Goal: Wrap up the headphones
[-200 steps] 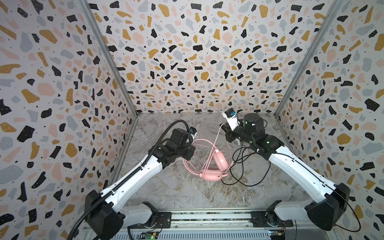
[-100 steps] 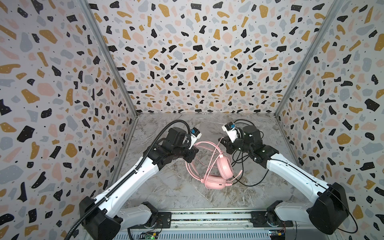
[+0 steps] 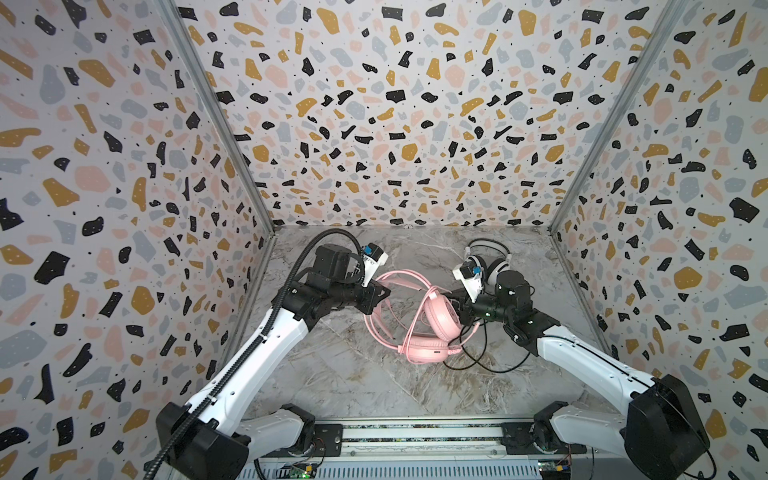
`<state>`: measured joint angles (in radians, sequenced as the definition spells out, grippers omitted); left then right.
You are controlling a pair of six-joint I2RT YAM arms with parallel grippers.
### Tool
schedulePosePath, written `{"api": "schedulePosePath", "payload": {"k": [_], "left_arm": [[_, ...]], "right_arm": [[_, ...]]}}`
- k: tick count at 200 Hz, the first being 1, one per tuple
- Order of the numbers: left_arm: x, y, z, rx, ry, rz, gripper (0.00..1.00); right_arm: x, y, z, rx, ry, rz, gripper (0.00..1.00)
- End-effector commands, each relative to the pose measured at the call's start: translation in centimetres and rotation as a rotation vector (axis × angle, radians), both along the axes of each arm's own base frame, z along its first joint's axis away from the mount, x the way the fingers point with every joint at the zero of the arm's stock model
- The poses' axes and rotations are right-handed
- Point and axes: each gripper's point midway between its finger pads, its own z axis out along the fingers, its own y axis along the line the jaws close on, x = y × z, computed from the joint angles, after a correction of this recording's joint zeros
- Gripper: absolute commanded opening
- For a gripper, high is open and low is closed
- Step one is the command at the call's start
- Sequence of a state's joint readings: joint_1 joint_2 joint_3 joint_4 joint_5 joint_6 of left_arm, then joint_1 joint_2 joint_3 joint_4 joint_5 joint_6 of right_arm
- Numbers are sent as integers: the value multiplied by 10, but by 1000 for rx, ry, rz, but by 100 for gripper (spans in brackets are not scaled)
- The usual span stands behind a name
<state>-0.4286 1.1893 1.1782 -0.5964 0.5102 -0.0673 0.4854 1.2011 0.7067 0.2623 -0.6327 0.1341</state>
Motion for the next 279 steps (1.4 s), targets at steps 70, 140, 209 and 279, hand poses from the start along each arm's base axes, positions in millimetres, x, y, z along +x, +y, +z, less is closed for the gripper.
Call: {"api": "schedulePosePath", "payload": {"k": [70,140,209,279], "left_arm": [[-34,-15,100,-236,-111,-126,0],[-27,-17,137,-309,-126,-90,0],[-11,-19,140,-317,-121,-48,0],[-11,-21,155,-354,-132,-54,0]], "right_arm": [[-3,9,-7,99,1,91,33],[-8,28,-11,178,3,141,56],[0,-24,-61,142,81,-97,76],[13,9,-73,149,102,-64,81]]}}
